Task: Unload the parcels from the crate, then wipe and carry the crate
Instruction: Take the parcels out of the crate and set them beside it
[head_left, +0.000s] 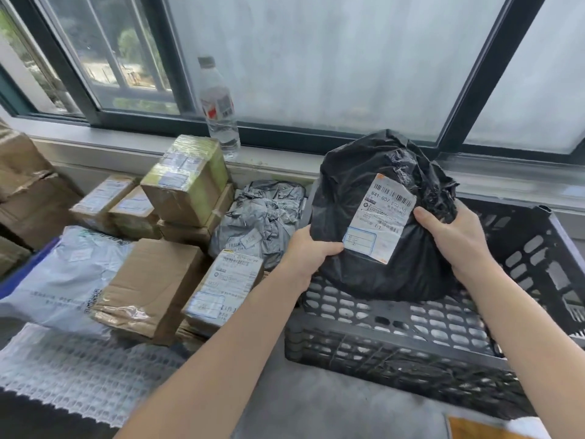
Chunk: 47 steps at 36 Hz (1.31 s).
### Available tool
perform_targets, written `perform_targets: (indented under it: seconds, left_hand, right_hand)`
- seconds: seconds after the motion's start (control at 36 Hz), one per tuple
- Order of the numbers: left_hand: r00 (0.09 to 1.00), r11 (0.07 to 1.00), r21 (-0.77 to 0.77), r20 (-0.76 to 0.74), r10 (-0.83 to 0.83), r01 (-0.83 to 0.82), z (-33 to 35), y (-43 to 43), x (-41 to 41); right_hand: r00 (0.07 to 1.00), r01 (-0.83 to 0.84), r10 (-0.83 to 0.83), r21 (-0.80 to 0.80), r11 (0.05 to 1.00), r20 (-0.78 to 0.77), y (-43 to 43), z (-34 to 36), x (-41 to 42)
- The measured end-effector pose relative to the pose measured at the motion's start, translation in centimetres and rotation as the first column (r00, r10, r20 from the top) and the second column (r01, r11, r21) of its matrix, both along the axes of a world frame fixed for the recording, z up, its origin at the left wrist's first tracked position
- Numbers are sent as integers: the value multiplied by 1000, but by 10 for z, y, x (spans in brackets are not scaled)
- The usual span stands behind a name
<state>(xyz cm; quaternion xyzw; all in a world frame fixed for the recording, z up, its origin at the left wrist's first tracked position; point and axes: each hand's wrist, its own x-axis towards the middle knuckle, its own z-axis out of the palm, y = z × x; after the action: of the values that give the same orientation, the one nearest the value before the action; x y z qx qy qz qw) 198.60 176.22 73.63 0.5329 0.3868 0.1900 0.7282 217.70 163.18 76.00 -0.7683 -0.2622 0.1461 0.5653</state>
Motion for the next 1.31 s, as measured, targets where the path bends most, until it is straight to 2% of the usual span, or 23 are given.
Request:
perform_targets:
  seconds: [0.42,0.92,1.08,1.31]
  left_hand:
    - [983,990,-12,119,140,-140,22,31,-32]
    - [933,961,-41,233,275,-273,54,77,-104]
    - [902,913,8,161,401,-408,62,83,-145]
    - [817,816,99,177,549,-570,74,89,-213]
  right_hand:
    - [991,-19,26,-52,998,128,41,38,-43]
    - [909,43,-17,-53,998,416,104,89,-131]
    - [907,-71,89,-59,996,412,125,90,-166]
    - [880,-248,256,-72,966,401,158,90,-212]
